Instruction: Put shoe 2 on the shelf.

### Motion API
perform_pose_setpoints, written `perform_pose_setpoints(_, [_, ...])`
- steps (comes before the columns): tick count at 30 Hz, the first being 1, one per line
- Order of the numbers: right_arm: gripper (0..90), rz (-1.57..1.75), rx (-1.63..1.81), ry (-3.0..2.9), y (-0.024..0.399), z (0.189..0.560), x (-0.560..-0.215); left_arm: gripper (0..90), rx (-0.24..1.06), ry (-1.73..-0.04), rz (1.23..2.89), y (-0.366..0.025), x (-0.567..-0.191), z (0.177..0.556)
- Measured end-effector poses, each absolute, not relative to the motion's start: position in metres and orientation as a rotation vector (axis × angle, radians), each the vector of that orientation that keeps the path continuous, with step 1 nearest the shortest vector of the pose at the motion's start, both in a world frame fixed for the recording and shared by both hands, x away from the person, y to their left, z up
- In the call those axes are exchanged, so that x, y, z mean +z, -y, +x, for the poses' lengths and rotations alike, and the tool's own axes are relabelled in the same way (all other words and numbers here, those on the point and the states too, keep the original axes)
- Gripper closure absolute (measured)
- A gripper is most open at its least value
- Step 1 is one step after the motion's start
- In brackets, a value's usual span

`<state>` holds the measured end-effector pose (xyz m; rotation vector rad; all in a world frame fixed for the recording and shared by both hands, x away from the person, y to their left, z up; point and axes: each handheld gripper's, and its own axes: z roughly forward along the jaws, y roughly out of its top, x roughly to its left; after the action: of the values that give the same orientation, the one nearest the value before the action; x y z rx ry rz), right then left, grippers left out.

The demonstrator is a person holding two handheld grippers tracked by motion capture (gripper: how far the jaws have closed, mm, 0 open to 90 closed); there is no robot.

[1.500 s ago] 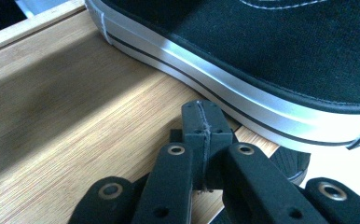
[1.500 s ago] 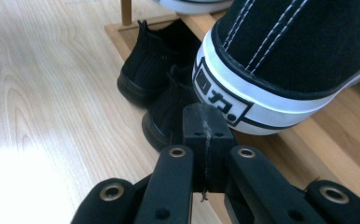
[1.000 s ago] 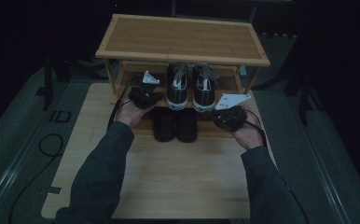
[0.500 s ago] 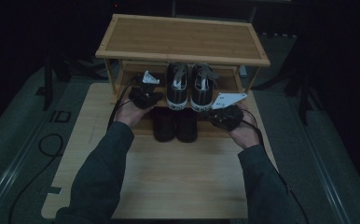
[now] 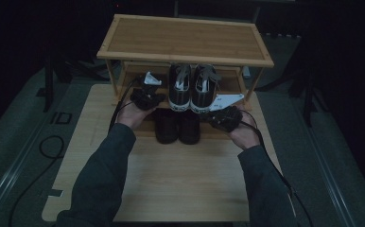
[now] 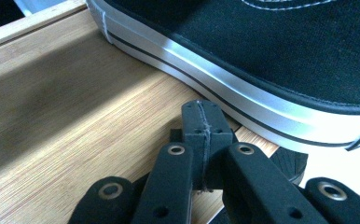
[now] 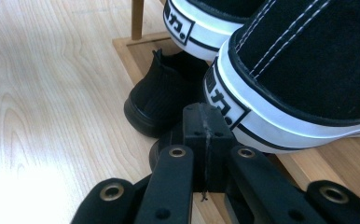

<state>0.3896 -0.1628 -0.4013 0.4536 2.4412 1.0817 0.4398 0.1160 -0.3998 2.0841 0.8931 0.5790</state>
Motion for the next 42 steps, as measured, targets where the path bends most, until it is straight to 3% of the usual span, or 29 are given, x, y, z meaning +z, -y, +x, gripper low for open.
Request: perform_pose_setpoints(42, [88.6,0.496,1.037,-2.480,0.172,0.389,-0.422,89.5,0.645,-0.933,2.092,-0.117,-0.392,0.435])
